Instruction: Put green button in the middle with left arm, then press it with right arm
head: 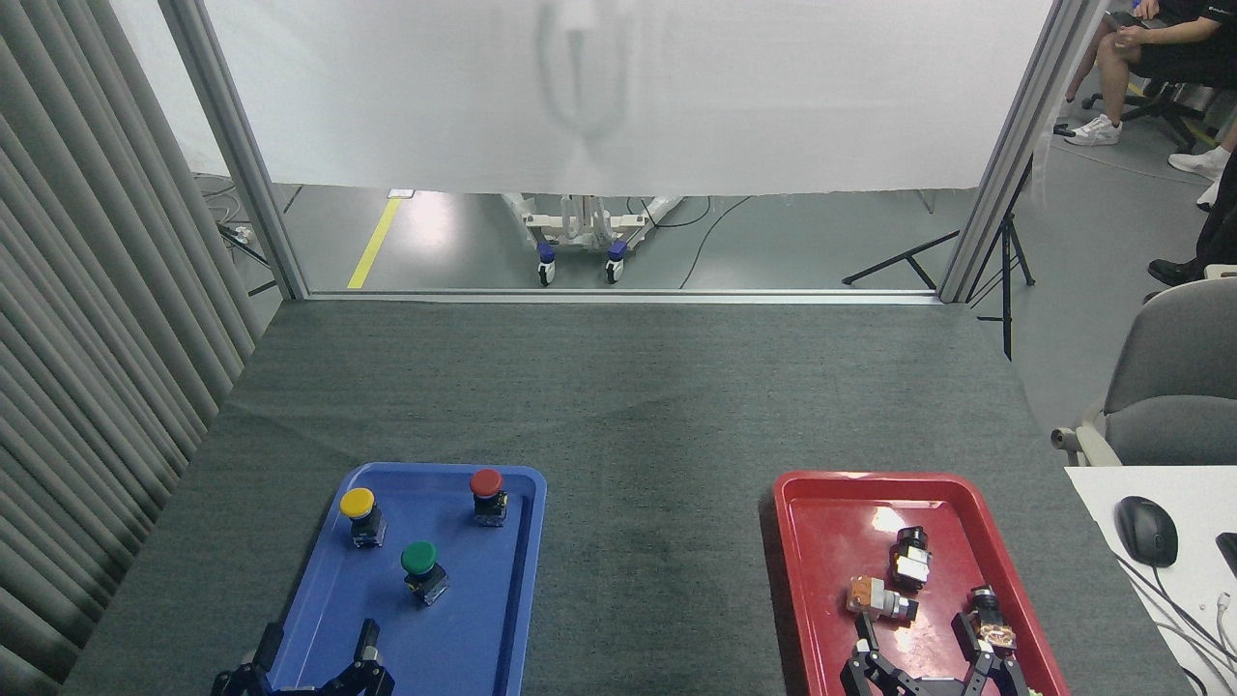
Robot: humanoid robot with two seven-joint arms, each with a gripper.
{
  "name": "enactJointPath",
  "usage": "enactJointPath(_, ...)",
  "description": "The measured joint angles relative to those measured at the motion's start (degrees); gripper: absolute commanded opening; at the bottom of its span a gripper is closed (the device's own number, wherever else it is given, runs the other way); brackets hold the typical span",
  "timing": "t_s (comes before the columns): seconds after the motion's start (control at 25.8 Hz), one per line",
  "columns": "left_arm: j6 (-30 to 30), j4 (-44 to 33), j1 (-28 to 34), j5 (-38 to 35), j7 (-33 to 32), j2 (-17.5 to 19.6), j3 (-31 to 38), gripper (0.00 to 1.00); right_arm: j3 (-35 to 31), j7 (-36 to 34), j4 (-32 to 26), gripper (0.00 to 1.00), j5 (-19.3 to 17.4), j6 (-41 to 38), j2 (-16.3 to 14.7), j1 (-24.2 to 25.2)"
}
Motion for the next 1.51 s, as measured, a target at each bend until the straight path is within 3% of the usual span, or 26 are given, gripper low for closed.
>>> enactJointPath(1.16, 0.0, 0.1, 0.4, 0.0, -0.6, 0.2, 0.0, 1.0, 0.0, 0.0, 0.0, 1.0, 0.0, -0.1, 0.0, 0.0)
enactJointPath(1.51, -4.8, 3.0, -3.8, -0.3, -5.8, 2.2, -0.3, 0.99, 0.0, -0.4, 0.0, 1.0, 0.0, -0.1, 0.0, 0.0)
